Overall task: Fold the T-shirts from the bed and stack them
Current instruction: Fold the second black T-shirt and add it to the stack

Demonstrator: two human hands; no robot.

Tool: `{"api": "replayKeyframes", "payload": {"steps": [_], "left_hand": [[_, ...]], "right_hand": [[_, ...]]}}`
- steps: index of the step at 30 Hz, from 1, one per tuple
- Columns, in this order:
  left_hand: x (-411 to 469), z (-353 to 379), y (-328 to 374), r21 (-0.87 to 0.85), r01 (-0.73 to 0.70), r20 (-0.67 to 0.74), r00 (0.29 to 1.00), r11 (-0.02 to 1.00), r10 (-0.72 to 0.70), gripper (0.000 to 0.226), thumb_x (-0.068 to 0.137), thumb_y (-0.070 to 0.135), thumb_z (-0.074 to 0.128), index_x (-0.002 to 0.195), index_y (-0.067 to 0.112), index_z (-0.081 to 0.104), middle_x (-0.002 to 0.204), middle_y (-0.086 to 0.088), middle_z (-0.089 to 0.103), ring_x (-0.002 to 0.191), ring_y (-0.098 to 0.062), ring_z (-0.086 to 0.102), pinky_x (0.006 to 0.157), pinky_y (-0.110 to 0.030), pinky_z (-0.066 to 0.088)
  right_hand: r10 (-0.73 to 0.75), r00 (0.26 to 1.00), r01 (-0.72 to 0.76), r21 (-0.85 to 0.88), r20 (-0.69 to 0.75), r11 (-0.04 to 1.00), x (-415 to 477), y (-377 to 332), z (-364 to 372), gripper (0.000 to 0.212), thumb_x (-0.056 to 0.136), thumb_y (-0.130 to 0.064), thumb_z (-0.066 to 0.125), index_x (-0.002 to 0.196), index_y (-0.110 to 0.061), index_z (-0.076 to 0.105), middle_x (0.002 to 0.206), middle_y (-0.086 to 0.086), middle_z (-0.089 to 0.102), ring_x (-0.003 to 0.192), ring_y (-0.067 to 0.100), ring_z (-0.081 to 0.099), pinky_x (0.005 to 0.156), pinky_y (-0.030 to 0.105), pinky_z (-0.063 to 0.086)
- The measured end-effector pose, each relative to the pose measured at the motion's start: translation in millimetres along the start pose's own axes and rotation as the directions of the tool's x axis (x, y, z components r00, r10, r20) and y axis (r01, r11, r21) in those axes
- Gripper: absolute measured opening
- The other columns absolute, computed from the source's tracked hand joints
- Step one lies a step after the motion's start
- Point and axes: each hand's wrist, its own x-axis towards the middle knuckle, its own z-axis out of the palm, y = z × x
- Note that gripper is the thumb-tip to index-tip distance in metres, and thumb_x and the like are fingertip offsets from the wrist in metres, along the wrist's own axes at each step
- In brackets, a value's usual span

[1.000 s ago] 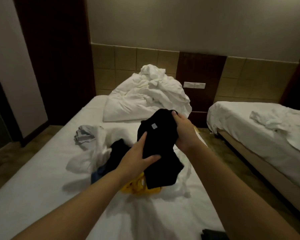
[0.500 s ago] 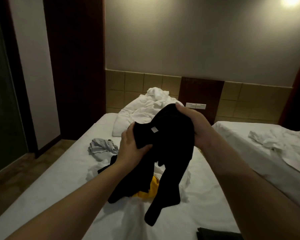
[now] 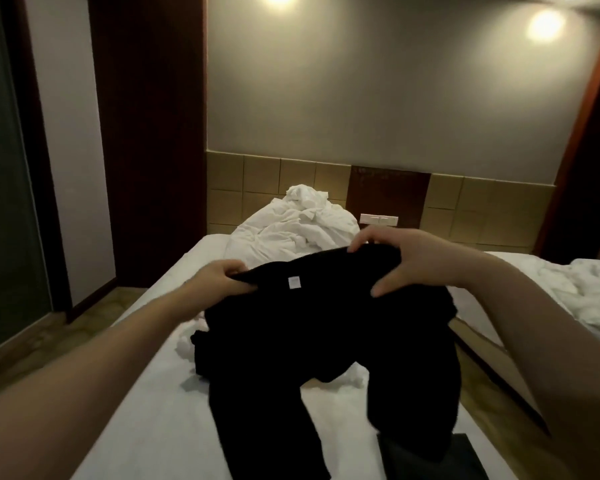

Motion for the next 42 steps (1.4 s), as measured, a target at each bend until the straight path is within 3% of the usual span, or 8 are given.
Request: {"api": "replayKeyframes", "payload": {"steps": [4, 10, 17, 22, 25, 31, 36, 42], "left_hand": [[-38, -43, 36, -0.091, -0.03, 0.024, 0.999, 0.995, 0.032, 0.013, 0.081, 0.002, 0.064, 0.092, 0.008, 0.06, 0.091, -0.009, 0.06, 0.079, -0.019, 0.061, 0.061, -0.017, 0.053], [-80, -73, 74, -0.284, -0.066, -0.035, 0.998, 0.957, 0.059, 0.03, 0.078, 0.006, 0.061, 0.107, 0.012, 0.061, 0.104, -0.008, 0.064, 0.092, -0.021, 0.065, 0.075, -0.032, 0.05], [-104, -86, 110, -0.299, -0.141, -0.06, 0.99, 0.944, 0.129, 0.018, 0.092, 0.01, 0.047, 0.106, 0.016, 0.057, 0.099, -0.004, 0.061, 0.087, -0.016, 0.061, 0.072, -0.027, 0.047], [-121, -100, 113, -0.387, -0.051, 0.29, 0.941, 0.921, 0.174, 0.069, 0.051, 0.024, 0.088, 0.113, 0.012, 0.06, 0.099, -0.008, 0.068, 0.085, -0.021, 0.068, 0.065, -0.027, 0.057], [-124, -105, 102, -0.411, -0.023, 0.435, 0.874, 0.912, 0.218, 0.069, 0.053, 0.02, 0.088, 0.115, 0.009, 0.06, 0.104, -0.013, 0.065, 0.09, -0.025, 0.066, 0.072, -0.032, 0.058], [-120, -101, 93, -0.414, 0.005, 0.446, 0.873, 0.91, 0.198, 0.073, 0.044, 0.015, 0.091, 0.107, 0.008, 0.056, 0.101, -0.012, 0.062, 0.087, -0.025, 0.066, 0.072, -0.033, 0.058], [-117, -94, 90, -0.307, 0.037, 0.55, 0.822, 0.951, 0.146, 0.069, 0.051, 0.019, 0.088, 0.114, 0.01, 0.06, 0.103, -0.01, 0.067, 0.09, -0.025, 0.066, 0.073, -0.032, 0.057], [-104, -97, 66, -0.381, 0.038, 0.423, 0.895, 0.924, 0.138, 0.078, 0.046, 0.044, 0.09, 0.109, 0.008, 0.06, 0.092, -0.009, 0.065, 0.078, -0.019, 0.065, 0.067, -0.028, 0.055]], "right_hand": [[-0.072, 0.981, 0.039, -0.183, -0.179, 0.982, -21, -6, 1, 0.034, 0.082, -0.016, 0.067, 0.098, -0.043, 0.055, 0.103, -0.021, 0.049, 0.097, 0.001, 0.049, 0.074, 0.013, 0.037], [-0.062, 0.697, 0.122, 0.033, -0.715, 0.992, -31, -8, 6, 0.013, 0.095, -0.027, 0.051, 0.088, -0.023, 0.062, 0.078, -0.007, 0.061, 0.072, 0.007, 0.057, 0.061, 0.02, 0.041], [-0.002, 0.604, 0.064, 0.045, -0.797, 0.997, -38, -27, -6, 0.025, 0.092, -0.033, 0.055, 0.102, -0.016, 0.069, 0.088, 0.001, 0.064, 0.089, 0.02, 0.06, 0.072, 0.027, 0.037], [0.008, 0.701, 0.128, 0.137, -0.713, 0.982, -54, -42, -17, 0.017, 0.088, -0.035, 0.06, 0.098, -0.021, 0.061, 0.088, -0.004, 0.06, 0.079, 0.008, 0.057, 0.066, 0.021, 0.042], [0.001, 0.796, 0.186, 0.246, -0.606, 0.951, -66, -43, -15, 0.01, 0.09, -0.029, 0.058, 0.084, -0.022, 0.061, 0.072, -0.006, 0.06, 0.058, 0.0, 0.055, 0.054, 0.014, 0.04], [0.045, 0.864, 0.198, 0.42, -0.502, 0.886, -63, -26, -8, 0.009, 0.092, -0.024, 0.056, 0.088, -0.018, 0.062, 0.068, -0.009, 0.062, 0.062, 0.003, 0.058, 0.056, 0.015, 0.044], [0.109, 0.938, 0.108, 0.577, -0.328, 0.809, -52, -19, -3, 0.023, 0.093, -0.031, 0.053, 0.106, -0.014, 0.062, 0.089, 0.002, 0.066, 0.075, 0.011, 0.066, 0.062, 0.023, 0.052], [0.083, 0.984, 0.053, 0.707, -0.157, 0.705, -44, -8, 5, 0.031, 0.089, -0.025, 0.051, 0.113, -0.009, 0.062, 0.095, 0.004, 0.068, 0.084, 0.013, 0.067, 0.067, 0.022, 0.055]]}}
